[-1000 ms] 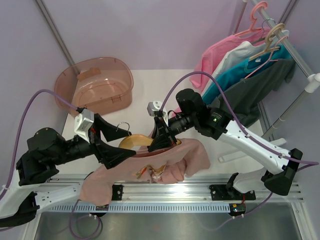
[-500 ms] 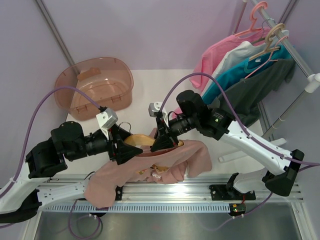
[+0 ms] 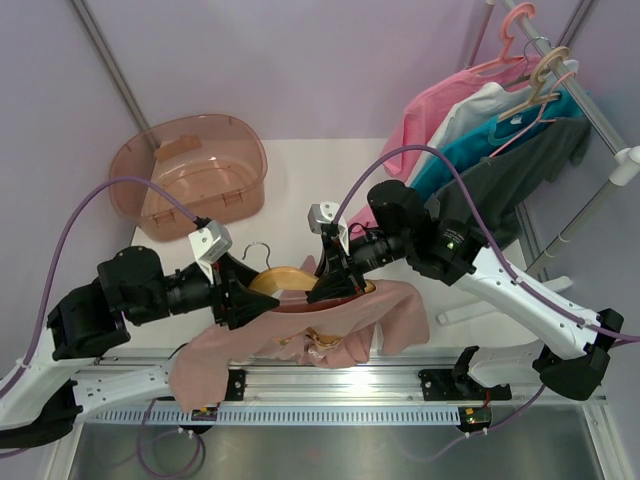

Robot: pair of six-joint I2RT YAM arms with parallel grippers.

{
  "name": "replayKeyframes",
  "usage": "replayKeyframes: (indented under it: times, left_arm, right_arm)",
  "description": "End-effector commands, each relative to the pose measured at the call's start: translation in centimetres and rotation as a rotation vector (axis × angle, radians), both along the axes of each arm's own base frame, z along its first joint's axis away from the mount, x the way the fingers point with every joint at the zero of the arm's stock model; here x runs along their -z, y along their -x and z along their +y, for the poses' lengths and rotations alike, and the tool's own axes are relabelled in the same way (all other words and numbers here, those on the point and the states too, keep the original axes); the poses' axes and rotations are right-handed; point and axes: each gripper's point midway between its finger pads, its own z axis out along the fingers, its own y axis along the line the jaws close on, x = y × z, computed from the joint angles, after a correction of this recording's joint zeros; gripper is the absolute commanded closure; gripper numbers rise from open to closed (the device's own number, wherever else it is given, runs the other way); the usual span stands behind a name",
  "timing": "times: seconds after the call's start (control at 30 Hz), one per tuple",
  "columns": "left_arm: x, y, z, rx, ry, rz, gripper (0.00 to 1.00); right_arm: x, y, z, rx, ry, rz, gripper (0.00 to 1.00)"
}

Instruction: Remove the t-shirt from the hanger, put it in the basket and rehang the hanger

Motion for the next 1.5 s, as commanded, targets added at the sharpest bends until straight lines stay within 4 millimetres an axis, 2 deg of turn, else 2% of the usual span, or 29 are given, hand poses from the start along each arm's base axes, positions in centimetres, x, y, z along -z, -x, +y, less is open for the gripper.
replayKeyframes:
  times: [0.0,0.3,0.43,0.57,0.67,0.7,0.73,0.77,0.83,0.87,0.93,0.97,1.0,1.03,1.13,1.27,1.37,1.47]
  left_arm:
    - [-2.9,0.7,-1.1,0.065,0.073,-0.036,0.44]
    - [-3.0,0.0,-2.9,0.088,0.032,-0.017,0.54]
    - [-2.9,-0.2,-3.4,0.093,0.022,-0.011,0.67]
    - [-2.7,-0.1,-4.0,0.115,0.015,-0.010,1.00]
    - [-3.0,-0.2,-4.0,0.109,0.037,-0.022,1.00]
    - [-3.3,-0.8,-3.5,0.062,0.047,-0.034,1.00]
    - [-3.5,-1.2,-3.1,0.031,0.053,-0.041,1.00]
    - [-3.7,-1.5,-2.7,0.000,0.058,-0.047,1.00]
    - [-4.2,-2.5,-1.3,-0.084,0.077,-0.072,1.00]
    - [-4.3,-2.6,-1.0,-0.104,0.084,-0.074,1.00]
    - [-4.3,-3.0,-0.3,-0.141,0.090,-0.082,1.00]
    - [-4.3,-3.2,-0.3,-0.152,0.089,-0.080,1.00]
    - [-4.1,-3.4,-0.1,-0.166,0.086,-0.082,1.00]
    - [-4.0,-3.5,0.0,-0.175,0.086,-0.083,1.00]
    - [-3.8,-4.1,0.4,-0.214,0.082,-0.090,1.00]
    - [-4.0,-4.4,0.5,-0.234,0.089,-0.098,1.00]
    - [-3.8,-4.7,0.4,-0.243,0.085,-0.097,1.00]
    - [-3.7,-5.1,0.5,-0.266,0.085,-0.099,1.00]
  right_arm:
    - [-2.0,0.3,0.3,-0.027,-0.062,-0.027,1.00]
    - [-1.8,0.5,0.0,-0.024,-0.042,-0.015,1.00]
    - [-1.5,0.5,-0.2,-0.024,-0.038,-0.016,1.00]
    - [-1.2,0.5,-0.3,-0.022,-0.020,-0.014,1.00]
    - [-0.7,-0.5,-0.1,0.035,0.003,-0.023,0.99]
    - [-1.0,-1.3,-0.1,0.090,0.009,-0.035,0.87]
    - [-1.2,-1.8,-0.1,0.131,0.010,-0.042,0.70]
    - [-1.3,-3.6,-0.2,0.247,0.025,-0.053,0.48]
    - [-3.3,-5.7,-1.0,0.415,-0.031,-0.085,0.34]
    - [-3.6,-8.2,-1.9,0.608,-0.033,-0.059,0.23]
    - [-5.8,-10.0,-3.8,0.787,-0.109,-0.060,0.15]
    - [-6.0,-11.6,-5.2,0.928,-0.122,-0.039,0.14]
    - [-6.7,-12.0,-6.3,0.991,-0.147,-0.031,0.14]
    - [-6.4,-12.7,-7.1,1.064,-0.149,-0.012,0.14]
    - [-5.8,-13.1,-8.0,1.129,-0.142,0.013,0.15]
    - [-3.9,-14.4,-7.4,1.186,-0.104,0.043,0.17]
    - [-3.9,-14.8,-6.8,1.195,-0.123,0.067,0.21]
    - [-2.8,-15.5,-6.4,1.217,-0.093,0.073,0.24]
